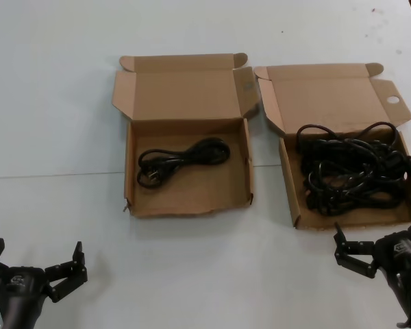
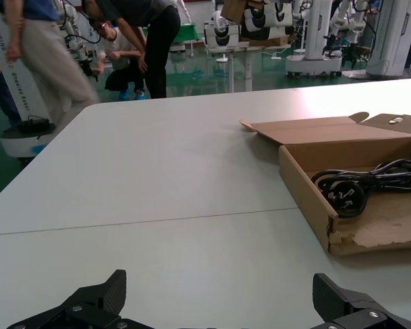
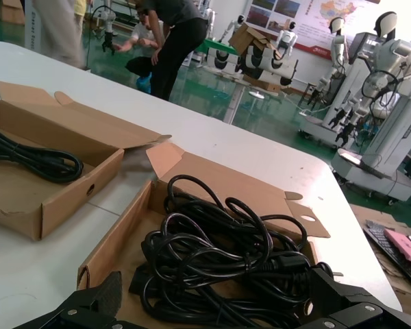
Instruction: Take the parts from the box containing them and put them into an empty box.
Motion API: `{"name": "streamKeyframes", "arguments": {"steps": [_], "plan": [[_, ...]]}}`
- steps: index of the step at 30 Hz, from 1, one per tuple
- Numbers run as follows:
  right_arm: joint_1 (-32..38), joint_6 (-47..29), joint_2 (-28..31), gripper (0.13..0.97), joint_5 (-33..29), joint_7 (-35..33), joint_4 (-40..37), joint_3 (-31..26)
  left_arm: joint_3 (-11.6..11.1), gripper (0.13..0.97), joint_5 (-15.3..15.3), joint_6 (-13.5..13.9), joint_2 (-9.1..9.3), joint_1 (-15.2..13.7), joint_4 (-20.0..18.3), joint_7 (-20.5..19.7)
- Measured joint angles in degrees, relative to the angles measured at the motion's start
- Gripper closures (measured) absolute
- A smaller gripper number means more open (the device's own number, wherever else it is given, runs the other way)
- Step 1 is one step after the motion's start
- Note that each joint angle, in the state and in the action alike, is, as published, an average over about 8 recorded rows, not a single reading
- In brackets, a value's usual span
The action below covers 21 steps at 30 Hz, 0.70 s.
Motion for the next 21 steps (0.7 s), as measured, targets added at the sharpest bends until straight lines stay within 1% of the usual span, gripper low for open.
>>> {"name": "streamKeyframes", "arguments": {"steps": [21], "plan": [[0.0, 0.0, 0.0, 0.129, 0.0, 0.0, 0.0, 0.0, 0.0, 0.132, 0.0, 0.0, 0.0, 0.0, 0.0, 0.0]]}}
